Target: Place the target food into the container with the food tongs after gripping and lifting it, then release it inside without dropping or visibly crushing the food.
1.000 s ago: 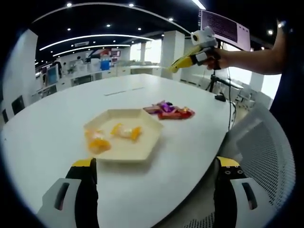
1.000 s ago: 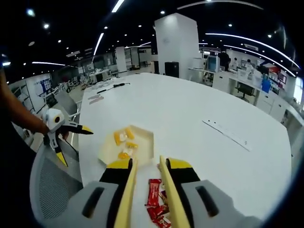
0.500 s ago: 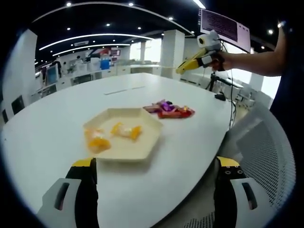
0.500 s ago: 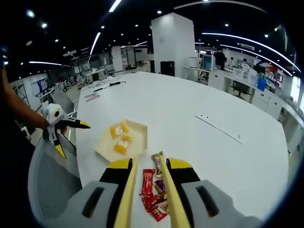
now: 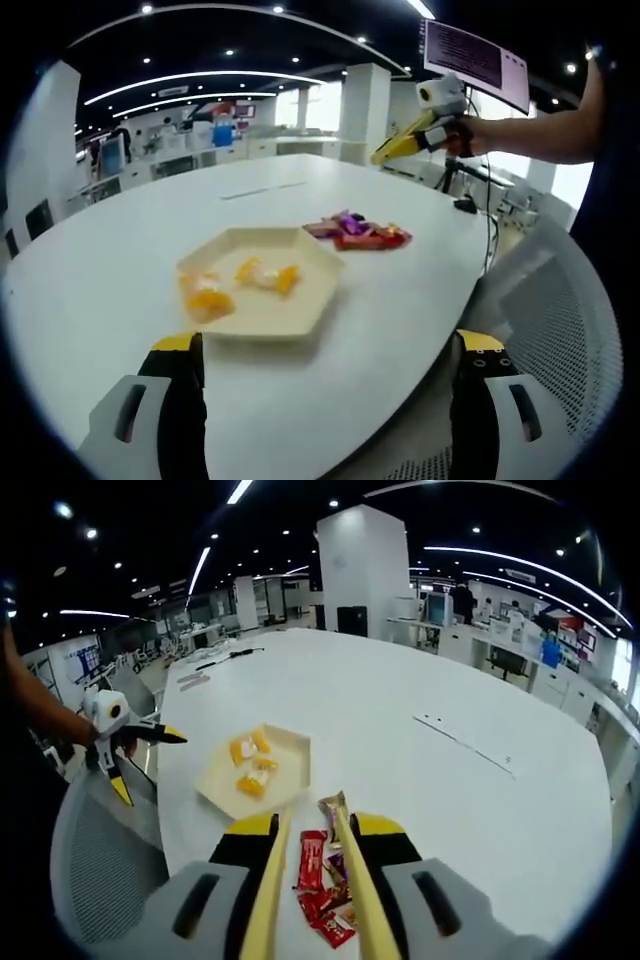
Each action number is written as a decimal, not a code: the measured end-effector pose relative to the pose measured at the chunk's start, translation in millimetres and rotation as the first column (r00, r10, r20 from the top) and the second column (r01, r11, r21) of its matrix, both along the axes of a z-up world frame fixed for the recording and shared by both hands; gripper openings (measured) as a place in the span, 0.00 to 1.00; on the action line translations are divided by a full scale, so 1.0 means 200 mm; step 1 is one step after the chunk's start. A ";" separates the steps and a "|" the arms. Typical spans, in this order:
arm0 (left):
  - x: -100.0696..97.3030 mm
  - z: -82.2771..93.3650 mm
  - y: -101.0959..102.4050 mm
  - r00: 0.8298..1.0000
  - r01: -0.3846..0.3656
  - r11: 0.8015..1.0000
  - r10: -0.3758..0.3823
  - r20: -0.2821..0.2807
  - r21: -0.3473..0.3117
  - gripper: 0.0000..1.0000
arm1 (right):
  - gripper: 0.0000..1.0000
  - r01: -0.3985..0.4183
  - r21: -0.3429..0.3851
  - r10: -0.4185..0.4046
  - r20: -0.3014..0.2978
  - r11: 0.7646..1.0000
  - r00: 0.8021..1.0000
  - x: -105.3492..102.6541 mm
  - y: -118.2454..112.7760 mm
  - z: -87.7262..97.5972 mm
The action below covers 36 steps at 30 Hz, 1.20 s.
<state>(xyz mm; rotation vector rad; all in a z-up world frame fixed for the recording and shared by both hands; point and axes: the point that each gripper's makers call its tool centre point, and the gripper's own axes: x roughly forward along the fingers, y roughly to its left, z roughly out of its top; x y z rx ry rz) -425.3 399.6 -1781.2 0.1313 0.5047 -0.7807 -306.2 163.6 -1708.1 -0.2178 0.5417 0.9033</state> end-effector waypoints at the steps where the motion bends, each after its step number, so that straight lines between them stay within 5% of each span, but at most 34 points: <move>1: 0.00 0.00 0.00 1.000 0.000 1.000 0.000 -0.001 0.000 1.00 | 0.27 0.001 0.003 -0.001 0.000 1.000 1.000 0.00 0.00 -0.01; 36: -0.01 -0.02 -0.01 1.000 0.010 1.000 -0.010 -0.023 0.008 1.00 | 0.27 0.019 -0.042 -0.023 -0.107 0.999 0.994 0.00 0.05 -0.40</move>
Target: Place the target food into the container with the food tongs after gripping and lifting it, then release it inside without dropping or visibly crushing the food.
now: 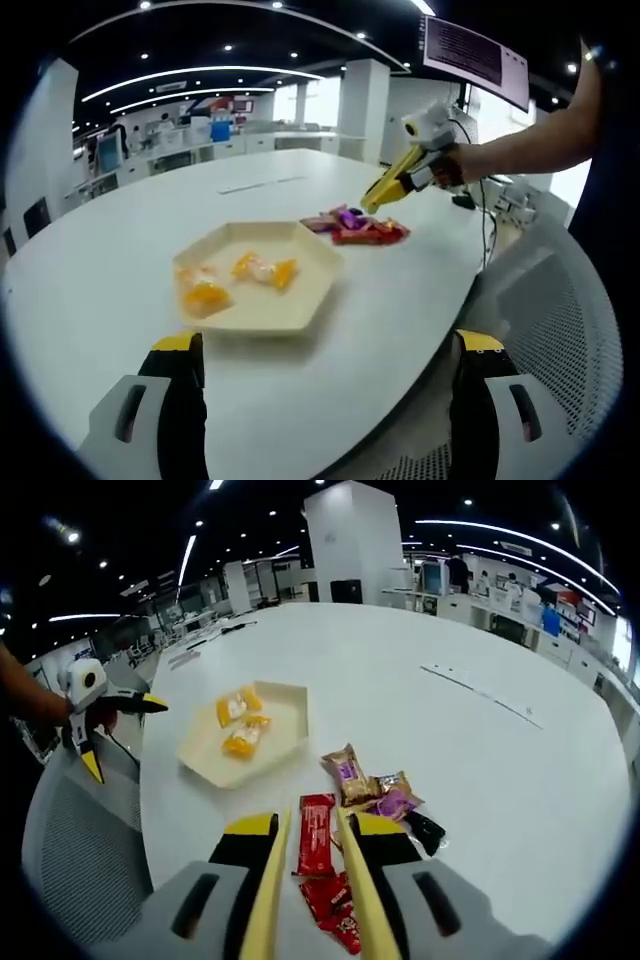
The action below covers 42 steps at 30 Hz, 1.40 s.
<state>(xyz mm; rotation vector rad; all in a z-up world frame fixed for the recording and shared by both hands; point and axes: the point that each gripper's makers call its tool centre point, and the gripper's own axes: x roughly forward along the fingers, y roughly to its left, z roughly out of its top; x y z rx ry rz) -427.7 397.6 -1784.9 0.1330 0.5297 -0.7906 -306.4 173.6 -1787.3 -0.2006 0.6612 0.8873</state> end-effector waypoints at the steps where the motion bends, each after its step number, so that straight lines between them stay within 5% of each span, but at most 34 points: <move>1: 0.00 -0.01 0.00 1.000 -0.001 1.000 0.001 0.000 0.000 1.00 | 0.27 0.001 -0.005 -0.001 -0.002 1.000 1.000 0.00 0.00 -0.01; 19: 0.01 -0.01 0.01 1.000 -0.009 1.000 0.009 -0.009 0.001 0.99 | 0.28 0.011 -0.061 -0.013 -0.038 0.998 0.999 -0.02 0.02 -0.18; 27: 0.01 -0.01 0.01 1.000 -0.013 1.000 0.013 -0.009 0.000 0.99 | 0.27 -0.026 -0.150 0.020 -0.044 0.988 0.999 -0.06 0.01 -0.26; 42: 0.01 -0.01 0.01 1.000 -0.009 1.000 0.009 -0.006 -0.002 0.99 | 0.23 0.021 -0.165 -0.030 -0.054 0.986 0.998 -0.03 0.00 -0.25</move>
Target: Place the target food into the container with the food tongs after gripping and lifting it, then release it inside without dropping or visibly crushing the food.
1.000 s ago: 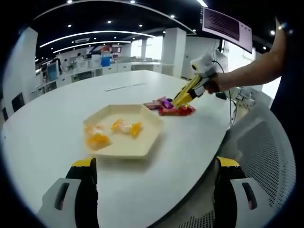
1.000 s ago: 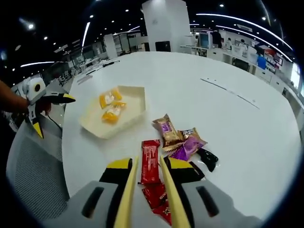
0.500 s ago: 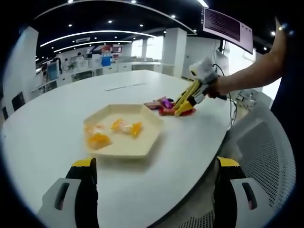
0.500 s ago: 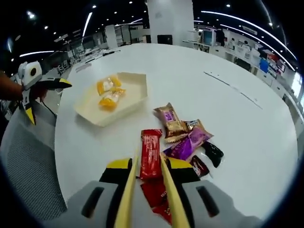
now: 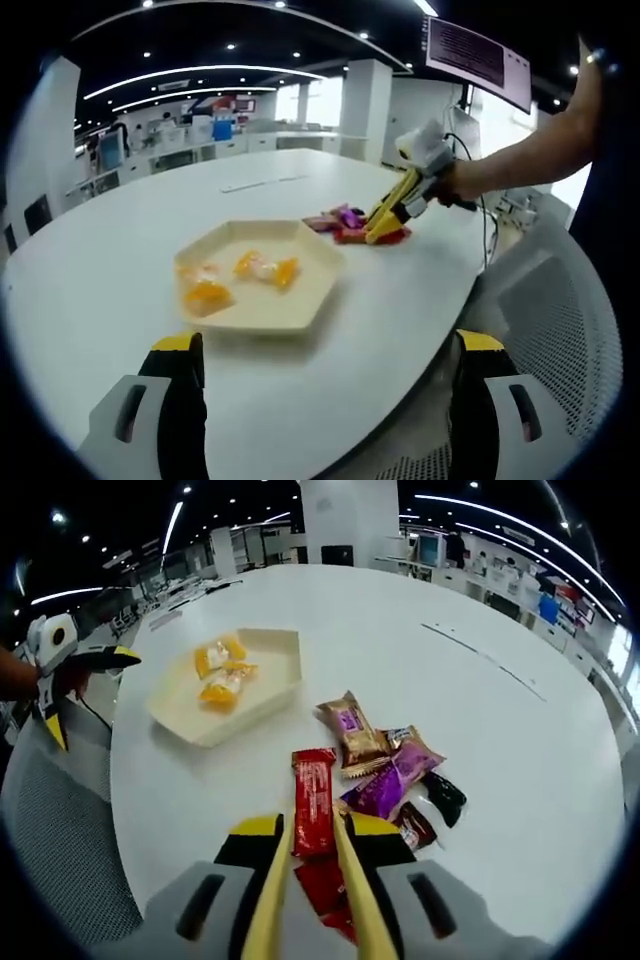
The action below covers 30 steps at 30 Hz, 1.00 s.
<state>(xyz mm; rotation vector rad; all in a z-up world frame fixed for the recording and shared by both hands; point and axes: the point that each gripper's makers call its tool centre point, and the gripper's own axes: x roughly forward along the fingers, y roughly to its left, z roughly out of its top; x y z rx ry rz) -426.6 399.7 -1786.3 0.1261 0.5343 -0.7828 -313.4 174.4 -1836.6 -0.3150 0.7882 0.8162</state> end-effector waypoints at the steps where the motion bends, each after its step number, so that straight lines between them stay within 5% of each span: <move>1: 0.00 0.00 0.00 1.000 0.000 1.000 0.000 0.000 -0.001 0.99 | 0.23 0.004 0.008 -0.004 -0.013 1.000 1.000 0.00 0.00 0.00; 30: 0.01 0.03 0.00 1.000 -0.001 1.000 0.002 0.028 -0.012 1.00 | 0.23 0.018 0.026 -0.019 0.034 0.999 0.999 0.11 -0.04 0.28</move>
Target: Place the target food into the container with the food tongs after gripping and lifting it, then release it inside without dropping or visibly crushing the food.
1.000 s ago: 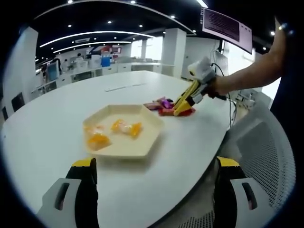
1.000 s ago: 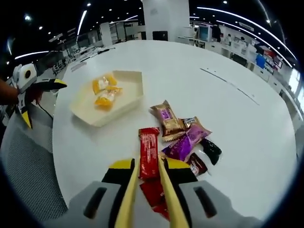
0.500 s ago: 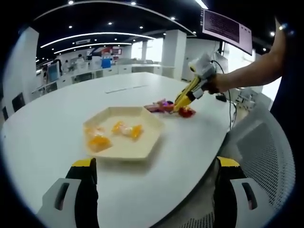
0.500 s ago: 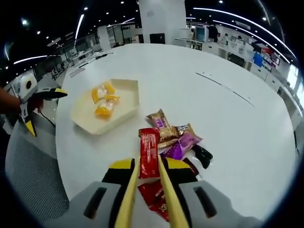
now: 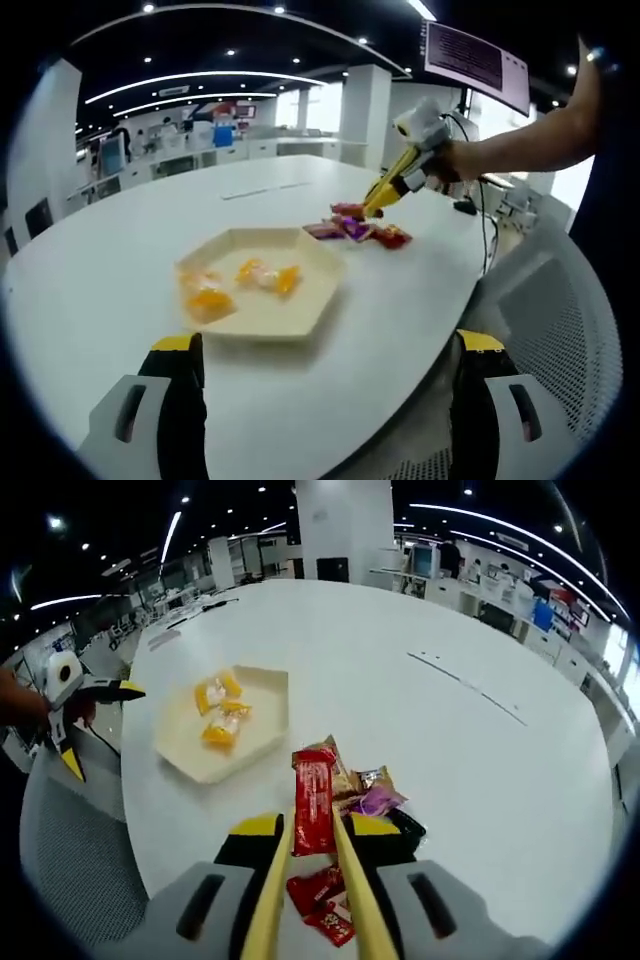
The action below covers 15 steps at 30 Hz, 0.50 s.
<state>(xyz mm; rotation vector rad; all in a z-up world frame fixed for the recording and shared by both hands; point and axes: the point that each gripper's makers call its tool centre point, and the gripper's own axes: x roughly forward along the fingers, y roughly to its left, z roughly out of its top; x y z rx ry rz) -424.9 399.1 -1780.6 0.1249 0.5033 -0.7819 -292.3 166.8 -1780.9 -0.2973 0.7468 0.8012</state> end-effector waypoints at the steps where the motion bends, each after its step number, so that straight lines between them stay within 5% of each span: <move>1: 0.00 0.00 0.00 1.000 -0.002 1.000 0.002 0.000 -0.001 1.00 | 0.23 0.001 -0.002 -0.001 0.001 1.000 1.000 0.01 0.00 0.00; 15: 0.00 -0.01 0.00 1.000 0.007 1.000 -0.007 -0.003 0.004 1.00 | 0.23 -0.007 0.000 0.007 0.013 1.000 1.000 0.03 0.03 0.07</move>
